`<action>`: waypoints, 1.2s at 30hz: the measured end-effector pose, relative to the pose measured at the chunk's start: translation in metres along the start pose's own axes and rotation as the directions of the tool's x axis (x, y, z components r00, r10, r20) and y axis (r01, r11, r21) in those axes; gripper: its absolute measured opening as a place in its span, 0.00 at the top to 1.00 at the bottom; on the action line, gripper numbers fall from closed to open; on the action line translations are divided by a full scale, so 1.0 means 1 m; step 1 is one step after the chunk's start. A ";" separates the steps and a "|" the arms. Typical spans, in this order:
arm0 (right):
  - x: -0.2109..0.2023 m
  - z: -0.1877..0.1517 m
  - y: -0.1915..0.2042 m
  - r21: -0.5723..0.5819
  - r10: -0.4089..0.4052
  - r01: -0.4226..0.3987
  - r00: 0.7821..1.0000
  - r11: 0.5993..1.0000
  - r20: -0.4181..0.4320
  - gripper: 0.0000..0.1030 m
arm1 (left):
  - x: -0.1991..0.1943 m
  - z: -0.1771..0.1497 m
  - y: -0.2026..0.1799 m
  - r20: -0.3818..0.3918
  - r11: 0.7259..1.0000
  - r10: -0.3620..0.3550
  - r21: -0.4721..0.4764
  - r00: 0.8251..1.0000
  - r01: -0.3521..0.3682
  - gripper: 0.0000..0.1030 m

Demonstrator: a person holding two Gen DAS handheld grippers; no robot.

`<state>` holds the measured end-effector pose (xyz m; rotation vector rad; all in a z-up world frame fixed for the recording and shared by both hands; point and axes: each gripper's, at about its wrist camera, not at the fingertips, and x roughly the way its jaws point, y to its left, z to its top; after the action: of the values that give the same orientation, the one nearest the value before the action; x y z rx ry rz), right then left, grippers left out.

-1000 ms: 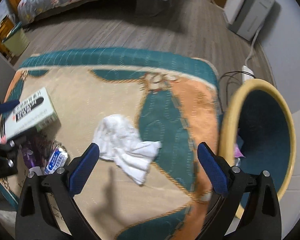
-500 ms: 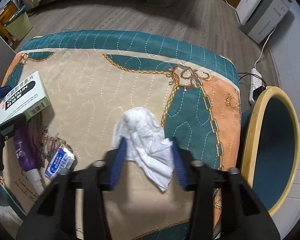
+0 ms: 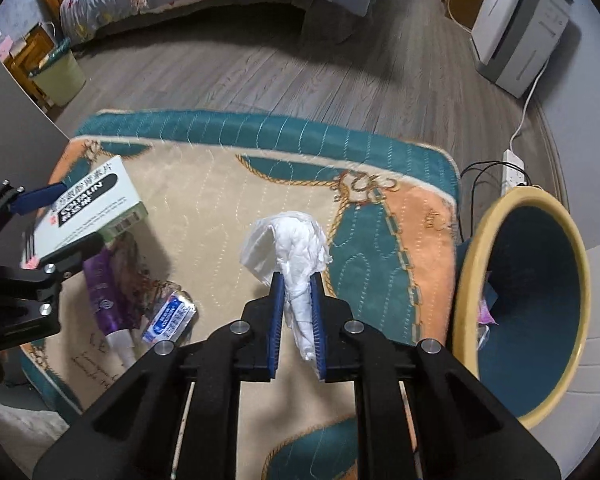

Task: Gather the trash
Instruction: 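Grasp the white Coltalin medicine box with the left tool while the right tool grasps the white tissue, then carry the medicine box and tissue over the bin and open both tools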

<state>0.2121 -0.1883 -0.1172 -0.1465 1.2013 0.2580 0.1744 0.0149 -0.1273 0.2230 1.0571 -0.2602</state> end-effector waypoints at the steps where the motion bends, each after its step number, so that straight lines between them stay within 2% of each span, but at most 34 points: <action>1: -0.006 0.002 -0.004 0.006 0.000 0.000 1.000 1.000 0.012 0.88 | -0.003 0.002 -0.001 0.011 1.000 -0.005 0.000 1.000 0.005 0.25; 8: -0.055 -0.003 -0.035 0.086 0.010 -0.019 0.996 0.996 0.093 0.88 | -0.041 0.017 -0.023 0.135 0.998 -0.067 0.022 0.989 0.064 0.25; 12: -0.076 -0.008 -0.061 0.142 0.000 -0.017 0.993 0.990 0.119 0.88 | -0.052 0.024 -0.039 0.163 0.994 -0.107 0.037 0.981 0.102 0.25; 20: -0.100 -0.026 -0.119 0.260 -0.042 0.000 0.987 0.965 0.156 0.88 | -0.057 0.032 -0.092 0.180 0.980 -0.162 0.141 0.970 0.138 0.25; 29: -0.101 -0.049 -0.186 0.358 -0.108 0.052 0.984 0.932 0.138 0.88 | -0.051 0.045 -0.145 0.179 0.960 -0.206 0.227 0.962 0.163 0.25; 36: -0.091 -0.074 -0.242 0.471 -0.138 0.073 0.985 0.879 0.106 0.88 | -0.042 0.052 -0.184 0.163 0.944 -0.236 0.272 0.958 0.187 0.25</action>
<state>0.1807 -0.4499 -0.0648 0.2244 1.0829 -0.1218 0.1392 -0.1708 -0.0761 0.3077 0.8519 -0.6037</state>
